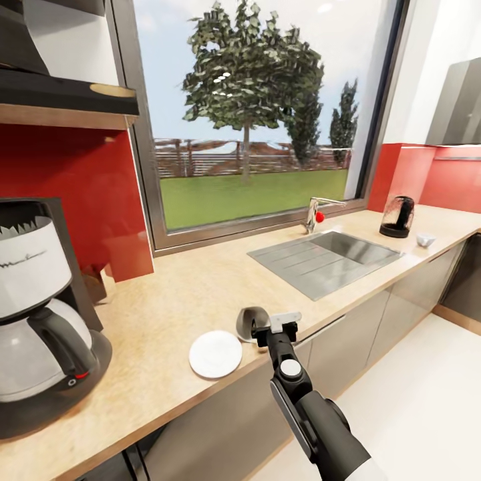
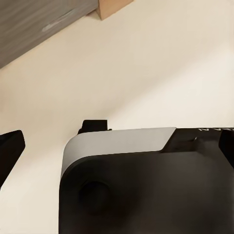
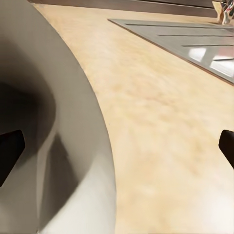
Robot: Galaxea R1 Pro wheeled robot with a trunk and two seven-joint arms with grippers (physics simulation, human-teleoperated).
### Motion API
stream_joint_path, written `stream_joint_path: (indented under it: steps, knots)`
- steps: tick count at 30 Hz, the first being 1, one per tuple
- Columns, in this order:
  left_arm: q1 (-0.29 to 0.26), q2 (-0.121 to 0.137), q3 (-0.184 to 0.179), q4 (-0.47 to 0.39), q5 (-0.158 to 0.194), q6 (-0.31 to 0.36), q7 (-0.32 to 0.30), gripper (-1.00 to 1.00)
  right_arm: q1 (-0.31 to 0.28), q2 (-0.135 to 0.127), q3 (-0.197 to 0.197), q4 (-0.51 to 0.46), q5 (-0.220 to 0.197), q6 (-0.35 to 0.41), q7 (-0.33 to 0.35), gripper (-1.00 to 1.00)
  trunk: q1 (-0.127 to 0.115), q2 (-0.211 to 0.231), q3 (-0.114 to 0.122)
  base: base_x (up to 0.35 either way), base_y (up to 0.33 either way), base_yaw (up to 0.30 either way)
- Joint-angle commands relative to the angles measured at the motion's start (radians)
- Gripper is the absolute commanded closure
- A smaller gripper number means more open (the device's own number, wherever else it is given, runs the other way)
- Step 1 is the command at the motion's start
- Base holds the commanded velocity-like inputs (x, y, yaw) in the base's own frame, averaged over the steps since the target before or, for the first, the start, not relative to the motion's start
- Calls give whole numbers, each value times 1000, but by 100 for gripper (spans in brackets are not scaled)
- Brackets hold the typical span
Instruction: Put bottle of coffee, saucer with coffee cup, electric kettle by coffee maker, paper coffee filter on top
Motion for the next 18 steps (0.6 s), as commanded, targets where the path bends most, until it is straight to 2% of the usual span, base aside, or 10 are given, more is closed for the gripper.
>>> stream_joint_path:
  steps: [1,18]
  knots:
    - [0,0,0,-1,0,-2,0,-100,-1,0,2,-1,0,7,-6,-100,0,0,-1,66,0,0]
    - [0,0,0,-1,0,-2,0,-100,-1,0,2,-1,0,7,-6,-100,0,0,-1,11,0,0]
